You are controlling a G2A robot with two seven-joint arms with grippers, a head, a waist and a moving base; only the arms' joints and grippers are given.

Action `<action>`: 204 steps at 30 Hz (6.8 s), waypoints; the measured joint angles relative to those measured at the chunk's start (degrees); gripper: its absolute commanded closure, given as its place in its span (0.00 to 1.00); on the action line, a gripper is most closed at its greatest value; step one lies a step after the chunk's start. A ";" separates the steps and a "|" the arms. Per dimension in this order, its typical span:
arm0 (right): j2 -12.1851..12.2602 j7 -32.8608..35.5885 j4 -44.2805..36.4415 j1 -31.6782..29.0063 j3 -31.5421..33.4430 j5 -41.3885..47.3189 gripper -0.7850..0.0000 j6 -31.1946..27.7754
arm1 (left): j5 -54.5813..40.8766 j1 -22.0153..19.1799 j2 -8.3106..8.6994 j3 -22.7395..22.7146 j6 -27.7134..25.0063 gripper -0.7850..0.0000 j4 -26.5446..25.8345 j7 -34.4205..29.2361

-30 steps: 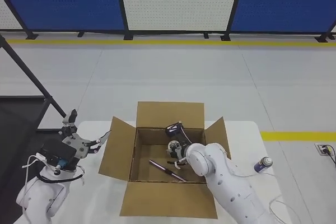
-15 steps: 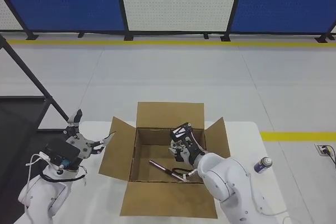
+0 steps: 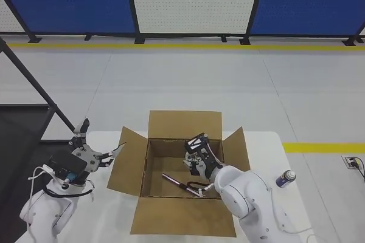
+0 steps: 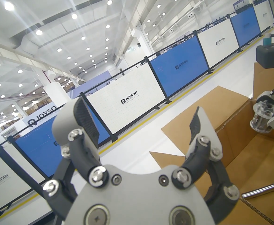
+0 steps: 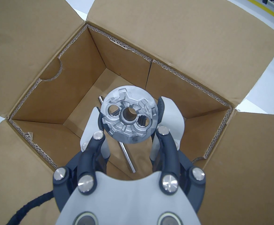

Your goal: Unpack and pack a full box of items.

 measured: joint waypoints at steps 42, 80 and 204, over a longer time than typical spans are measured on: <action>5.06 0.37 -38.50 -36.61 42.30 9.65 1.00 -6.25 | -0.15 -4.34 0.08 4.49 -4.43 0.00 1.80 -1.31; 7.02 6.83 -13.93 -26.14 31.70 2.16 1.00 -1.22 | -1.59 -2.09 0.40 3.04 -4.65 0.00 -0.08 -2.57; 4.19 16.31 4.78 22.45 -17.91 0.68 0.00 -1.63 | -14.97 18.22 1.60 -15.80 -4.48 0.00 -6.23 10.93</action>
